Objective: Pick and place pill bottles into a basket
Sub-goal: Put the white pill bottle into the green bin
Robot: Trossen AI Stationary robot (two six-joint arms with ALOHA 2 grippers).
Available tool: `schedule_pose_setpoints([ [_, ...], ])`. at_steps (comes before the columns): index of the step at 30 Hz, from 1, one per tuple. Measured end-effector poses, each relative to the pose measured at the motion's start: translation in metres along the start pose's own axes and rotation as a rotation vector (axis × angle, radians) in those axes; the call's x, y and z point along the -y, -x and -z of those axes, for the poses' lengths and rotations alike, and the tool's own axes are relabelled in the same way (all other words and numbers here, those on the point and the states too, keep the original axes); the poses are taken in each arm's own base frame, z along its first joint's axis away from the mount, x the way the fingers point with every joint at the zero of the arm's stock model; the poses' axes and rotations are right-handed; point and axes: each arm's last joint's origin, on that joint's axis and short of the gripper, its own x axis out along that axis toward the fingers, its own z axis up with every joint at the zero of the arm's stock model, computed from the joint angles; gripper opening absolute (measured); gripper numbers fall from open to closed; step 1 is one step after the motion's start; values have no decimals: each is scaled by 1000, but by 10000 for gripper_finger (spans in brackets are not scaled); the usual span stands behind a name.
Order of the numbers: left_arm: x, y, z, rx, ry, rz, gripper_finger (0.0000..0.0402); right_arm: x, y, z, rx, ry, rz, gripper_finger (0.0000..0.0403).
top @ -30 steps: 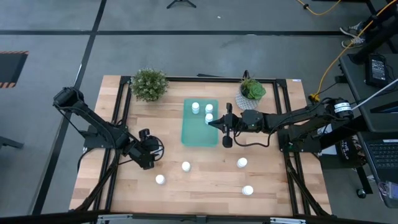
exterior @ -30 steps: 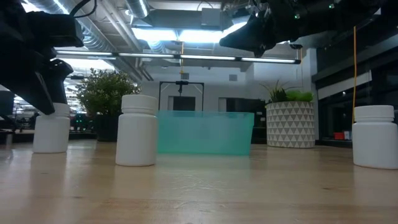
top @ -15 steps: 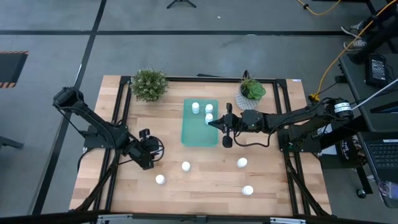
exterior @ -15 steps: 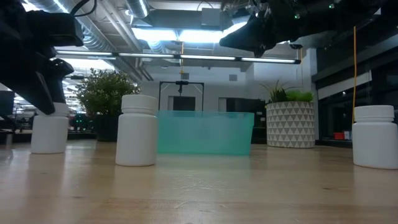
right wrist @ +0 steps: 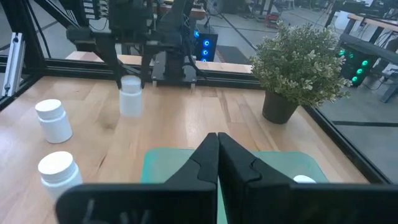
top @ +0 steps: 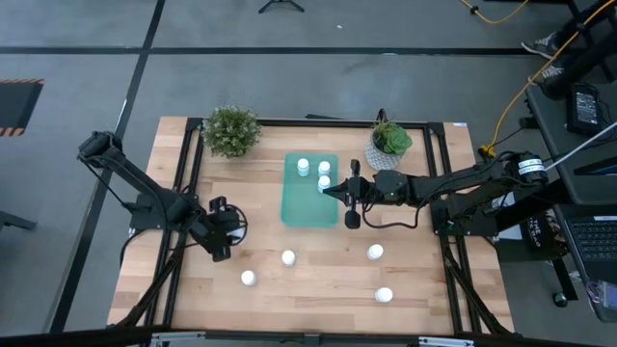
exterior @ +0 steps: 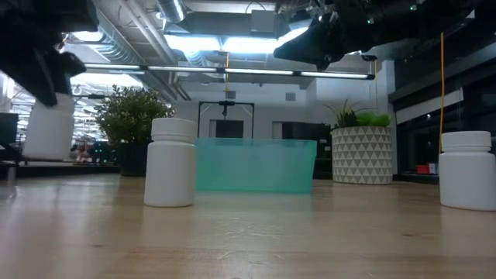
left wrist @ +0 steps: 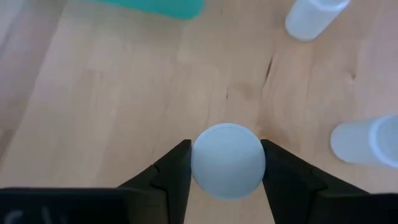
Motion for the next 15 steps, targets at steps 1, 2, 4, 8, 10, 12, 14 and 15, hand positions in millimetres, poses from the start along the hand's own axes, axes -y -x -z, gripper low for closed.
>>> schedule_pose_setpoints([
  [1, 0, 3, -2, 13, -6, 7, 158, 0, 0, 0, 0, 0, 0, 5],
  [2, -1, 5, -3, 23, -13, 13, 158, 0, 0, 0, 0, 0, 0, 5],
  [4, -1, 9, -5, 43, -16, 20, 158, 0, 0, 0, 0, 0, 0, 5],
  [8, -3, 14, -8, 78, -19, 15, 158, 0, 0, 0, 0, 0, 0, 5],
  [10, -4, 17, -12, 90, -36, 15, 158, 0, 0, 0, 0, 0, 0, 5],
  [12, -5, 22, -17, 99, -55, 16, 158, 0, 0, 0, -1, 0, 0, 5],
  [14, -7, 27, -22, 92, -65, 12, 158, 0, 0, 0, 0, 0, 0, 5],
  [15, -9, 29, -24, 86, -65, 7, 158, 0, 0, 0, -1, 0, 0, 5],
])
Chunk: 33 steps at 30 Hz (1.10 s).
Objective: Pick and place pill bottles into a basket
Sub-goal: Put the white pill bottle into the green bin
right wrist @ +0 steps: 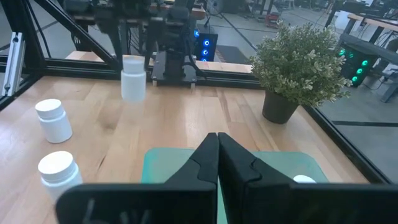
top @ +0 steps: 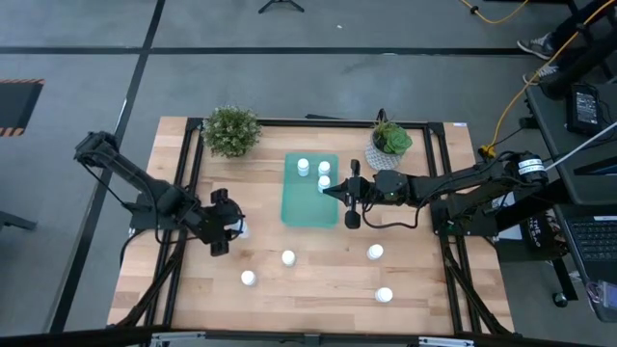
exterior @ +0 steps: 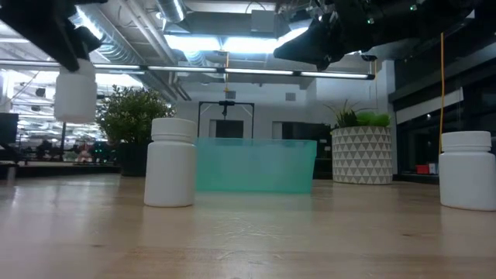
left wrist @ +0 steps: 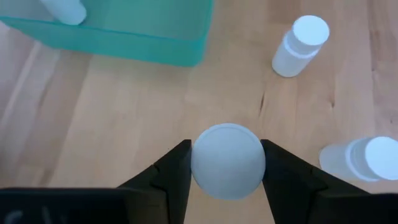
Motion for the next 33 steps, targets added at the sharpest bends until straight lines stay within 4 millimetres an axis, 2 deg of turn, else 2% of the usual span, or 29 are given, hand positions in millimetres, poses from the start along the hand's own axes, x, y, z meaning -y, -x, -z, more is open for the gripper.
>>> schedule_pose_setpoints([
  [6, -5, 10, -14, 14, -35, -10, 158, 0, 0, 0, 0, 4, 0, 5],
  [19, -23, 0, -34, 87, -34, -86, 158, 0, 0, -1, 5, 7, 1, 5],
  [25, -29, -16, -56, 179, -126, -87, 158, 0, 0, -1, 10, 5, 1, 5],
  [33, -56, -45, -78, 199, -127, -88, 158, 0, 0, -1, 10, 7, 1, 5],
])
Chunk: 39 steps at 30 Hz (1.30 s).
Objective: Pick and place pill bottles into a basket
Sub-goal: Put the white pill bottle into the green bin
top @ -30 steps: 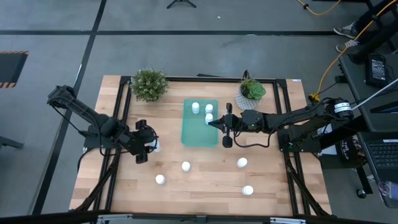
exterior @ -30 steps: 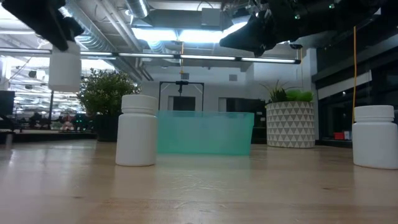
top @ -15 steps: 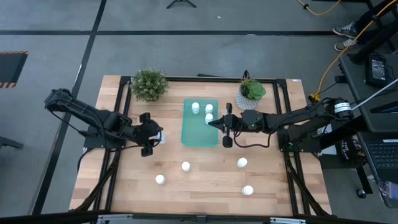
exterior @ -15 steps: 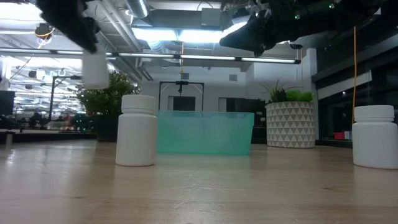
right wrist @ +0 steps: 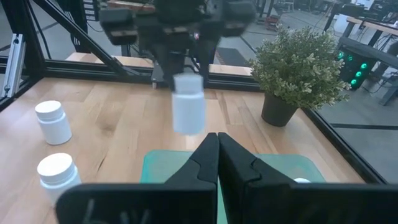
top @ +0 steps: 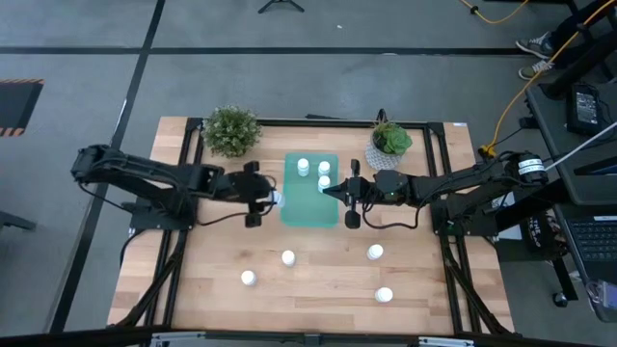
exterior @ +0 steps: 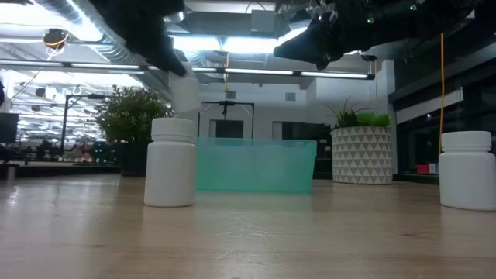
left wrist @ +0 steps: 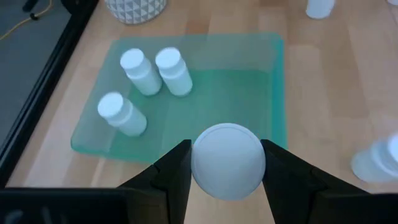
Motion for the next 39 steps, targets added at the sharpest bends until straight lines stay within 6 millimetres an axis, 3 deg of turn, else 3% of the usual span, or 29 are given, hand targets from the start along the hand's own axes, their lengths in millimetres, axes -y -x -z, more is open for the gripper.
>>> schedule_pose_setpoints([
  [11, -45, -41, -13, -12, 39, -22, 158, 0, 0, -1, 8, 21, 1, 5],
  [23, -64, -89, -31, -125, -24, -25, 158, -1, -2, 2, -7, 19, -1, 5],
  [30, -71, -112, -24, -166, -26, -27, 158, -3, -11, 15, -54, 23, -5, 5],
  [39, -76, -143, -12, -178, -9, 8, 158, -4, -12, 16, -63, -2, -6, 5],
])
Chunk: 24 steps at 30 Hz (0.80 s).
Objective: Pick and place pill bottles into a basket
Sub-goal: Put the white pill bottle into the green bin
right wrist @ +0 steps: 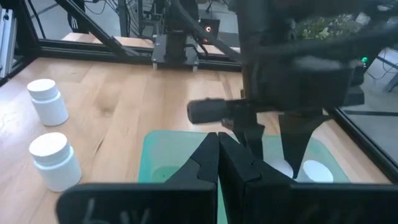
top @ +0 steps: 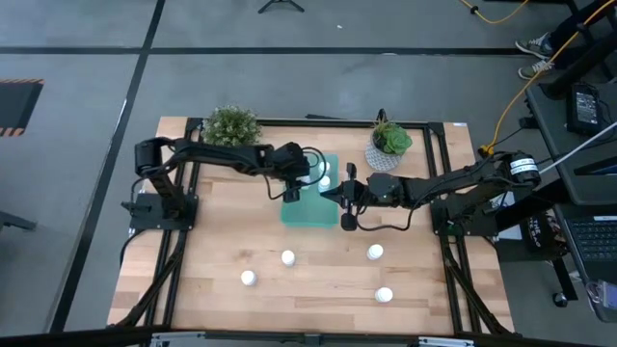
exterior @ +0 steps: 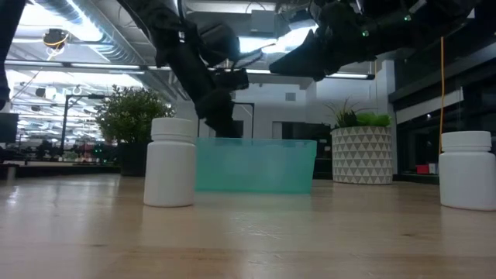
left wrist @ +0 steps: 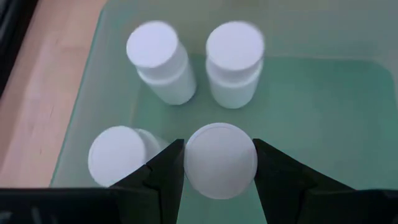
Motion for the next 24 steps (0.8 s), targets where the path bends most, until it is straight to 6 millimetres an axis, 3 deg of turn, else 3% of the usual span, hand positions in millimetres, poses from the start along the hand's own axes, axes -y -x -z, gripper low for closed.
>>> schedule_pose_setpoints([
  [12, -6, -9, 5, -34, 6, -30, 166, 0, 0, 1, -8, 1, -1, 5],
  [24, -5, -3, 4, -36, -1, -31, 208, 0, 0, 1, -14, 2, -1, 5],
])
